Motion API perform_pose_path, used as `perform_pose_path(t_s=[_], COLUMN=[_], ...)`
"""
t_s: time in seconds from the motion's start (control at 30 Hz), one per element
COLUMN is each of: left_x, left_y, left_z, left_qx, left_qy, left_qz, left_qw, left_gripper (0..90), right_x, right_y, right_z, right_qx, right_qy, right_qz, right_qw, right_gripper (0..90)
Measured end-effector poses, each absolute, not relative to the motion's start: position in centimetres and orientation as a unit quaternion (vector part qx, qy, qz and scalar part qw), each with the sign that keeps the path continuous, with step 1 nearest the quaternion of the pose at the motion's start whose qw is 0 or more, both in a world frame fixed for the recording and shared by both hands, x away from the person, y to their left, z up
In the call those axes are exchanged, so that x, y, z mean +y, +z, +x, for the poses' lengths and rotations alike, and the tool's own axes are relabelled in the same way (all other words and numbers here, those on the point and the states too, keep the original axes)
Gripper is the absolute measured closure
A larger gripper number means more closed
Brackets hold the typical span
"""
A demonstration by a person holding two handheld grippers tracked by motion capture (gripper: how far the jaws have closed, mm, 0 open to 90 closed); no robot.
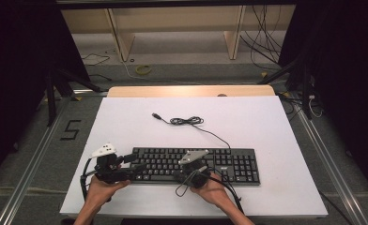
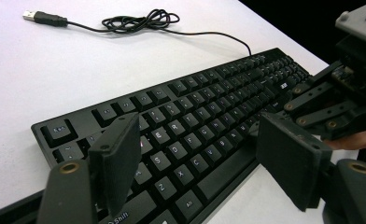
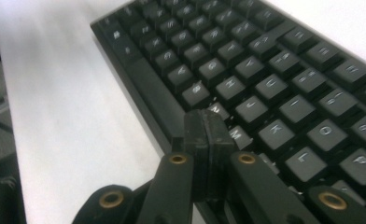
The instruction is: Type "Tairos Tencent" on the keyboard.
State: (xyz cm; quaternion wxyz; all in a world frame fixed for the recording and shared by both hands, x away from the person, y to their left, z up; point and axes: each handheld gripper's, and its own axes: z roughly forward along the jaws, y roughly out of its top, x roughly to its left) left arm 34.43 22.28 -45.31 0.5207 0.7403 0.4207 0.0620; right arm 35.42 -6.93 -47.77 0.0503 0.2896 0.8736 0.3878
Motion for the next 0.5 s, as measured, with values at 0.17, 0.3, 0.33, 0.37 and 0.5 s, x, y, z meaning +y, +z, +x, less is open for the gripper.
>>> perform_pose_path(t_s=[0.17, 0.3, 0.33, 0.37, 0.5], left_x=[22.3, 22.3, 22.3, 22.3, 22.4], left_y=[-45.4, -45.4, -45.4, -45.5, -45.5], left_z=[34.5, 34.5, 34.5, 34.5, 34.5], left_qx=[0.421, 0.422, 0.422, 0.422, 0.422], left_qy=[0.062, 0.062, 0.062, 0.061, 0.061], left_qz=[0.741, 0.742, 0.742, 0.742, 0.744], left_qw=[0.519, 0.518, 0.517, 0.517, 0.515], left_gripper=[30.1, 30.1, 30.2, 30.2, 30.1], right_x=[-7.8, -8.6, -8.8, -8.9, -9.4], right_y=[-46.8, -46.2, -46.1, -46.1, -45.9], right_z=[35.7, 36.0, 36.1, 36.2, 36.5], right_qx=[0.858, 0.849, 0.848, 0.846, 0.841], right_qy=[0.416, 0.429, 0.43, 0.432, 0.436], right_qz=[0.298, 0.304, 0.307, 0.309, 0.316], right_qw=[0.048, 0.053, 0.054, 0.055, 0.055], right_gripper=[90.0, 88.6, 88.4, 88.0, 84.8])
